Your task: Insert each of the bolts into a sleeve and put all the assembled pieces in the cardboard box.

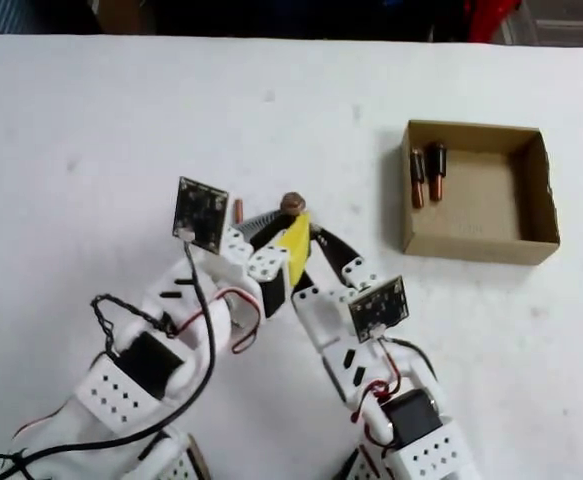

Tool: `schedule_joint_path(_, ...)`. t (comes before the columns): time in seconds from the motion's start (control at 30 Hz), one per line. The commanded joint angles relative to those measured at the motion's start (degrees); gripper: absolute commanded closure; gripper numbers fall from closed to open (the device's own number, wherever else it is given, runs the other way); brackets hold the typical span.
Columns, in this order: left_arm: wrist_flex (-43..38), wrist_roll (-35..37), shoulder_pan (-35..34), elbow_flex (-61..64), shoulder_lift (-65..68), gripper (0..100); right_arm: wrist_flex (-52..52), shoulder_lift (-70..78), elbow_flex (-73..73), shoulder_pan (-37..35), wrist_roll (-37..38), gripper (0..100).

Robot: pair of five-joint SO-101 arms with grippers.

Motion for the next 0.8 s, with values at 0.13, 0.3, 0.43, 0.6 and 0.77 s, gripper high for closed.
schedule_joint_path(0.13,-1.05,-6.33,1.27,0.18,-0.66,98,-1.71,-0.66,-0.18,1.54,-0.62,98.2)
schedule_joint_path(0.3,-1.14,-6.33,1.01,-0.09,-0.66,87,-1.54,-0.66,0.09,1.54,-0.62,98.2)
schedule_joint_path(0.43,-1.14,-6.33,0.92,0.09,-0.66,72,-1.36,-0.66,0.18,1.54,-0.62,98.2)
schedule_joint_path(0.6,-1.23,-6.24,-1.1,-0.26,-0.66,70,-1.27,-0.66,0.18,1.54,-0.62,98.2)
schedule_joint_path(0.77,-1.67,-6.24,-6.29,-1.32,-0.66,70,-1.19,-0.66,0.26,1.54,-0.62,98.2)
